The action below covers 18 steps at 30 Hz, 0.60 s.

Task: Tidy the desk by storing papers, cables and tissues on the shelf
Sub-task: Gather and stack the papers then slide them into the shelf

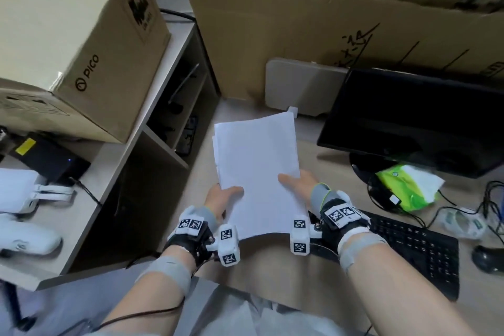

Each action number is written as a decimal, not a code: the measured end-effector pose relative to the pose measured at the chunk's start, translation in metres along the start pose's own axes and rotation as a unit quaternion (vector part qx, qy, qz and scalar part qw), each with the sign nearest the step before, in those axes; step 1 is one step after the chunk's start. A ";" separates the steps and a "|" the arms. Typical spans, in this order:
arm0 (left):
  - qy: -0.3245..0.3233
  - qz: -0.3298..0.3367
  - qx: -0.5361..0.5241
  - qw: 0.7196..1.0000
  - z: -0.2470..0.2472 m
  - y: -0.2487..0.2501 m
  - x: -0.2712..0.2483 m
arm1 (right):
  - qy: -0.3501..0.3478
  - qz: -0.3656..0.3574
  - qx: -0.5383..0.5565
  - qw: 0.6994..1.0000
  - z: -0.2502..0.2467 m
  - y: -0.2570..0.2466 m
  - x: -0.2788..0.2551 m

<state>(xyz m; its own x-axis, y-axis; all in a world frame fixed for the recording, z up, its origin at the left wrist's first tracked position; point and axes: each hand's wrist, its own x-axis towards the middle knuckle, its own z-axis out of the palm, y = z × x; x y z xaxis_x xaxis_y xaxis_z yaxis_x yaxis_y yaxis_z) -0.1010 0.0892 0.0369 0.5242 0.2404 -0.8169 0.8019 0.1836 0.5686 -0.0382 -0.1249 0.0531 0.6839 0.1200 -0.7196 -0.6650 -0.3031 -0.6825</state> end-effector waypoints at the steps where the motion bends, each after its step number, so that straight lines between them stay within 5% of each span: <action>1: 0.010 0.011 0.005 1.000 0.009 0.000 -0.008 | -0.012 0.009 0.001 1.000 -0.005 0.002 0.001; 6: 0.063 0.054 0.091 0.992 0.017 -0.003 -0.024 | -0.074 0.045 -0.051 0.995 -0.015 0.011 0.000; 11: 0.108 0.031 0.030 0.993 0.021 0.000 -0.027 | -0.135 0.010 -0.185 0.974 -0.023 -0.001 0.002; 14: 0.120 0.042 -0.025 0.992 0.021 0.016 -0.021 | -0.142 0.017 -0.161 0.977 -0.027 -0.007 0.010; 18: 0.097 0.045 0.028 0.994 0.024 0.024 0.005 | -0.148 0.019 -0.147 0.978 -0.023 -0.008 0.029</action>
<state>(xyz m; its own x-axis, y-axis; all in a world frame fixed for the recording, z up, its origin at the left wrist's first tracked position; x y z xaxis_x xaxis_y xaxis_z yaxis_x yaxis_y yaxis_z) -0.0726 0.0718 0.0443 0.5335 0.4332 -0.7265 0.7723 0.1007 0.6272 -0.0058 -0.1408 0.0408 0.5143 0.3593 -0.7788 -0.5432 -0.5663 -0.6199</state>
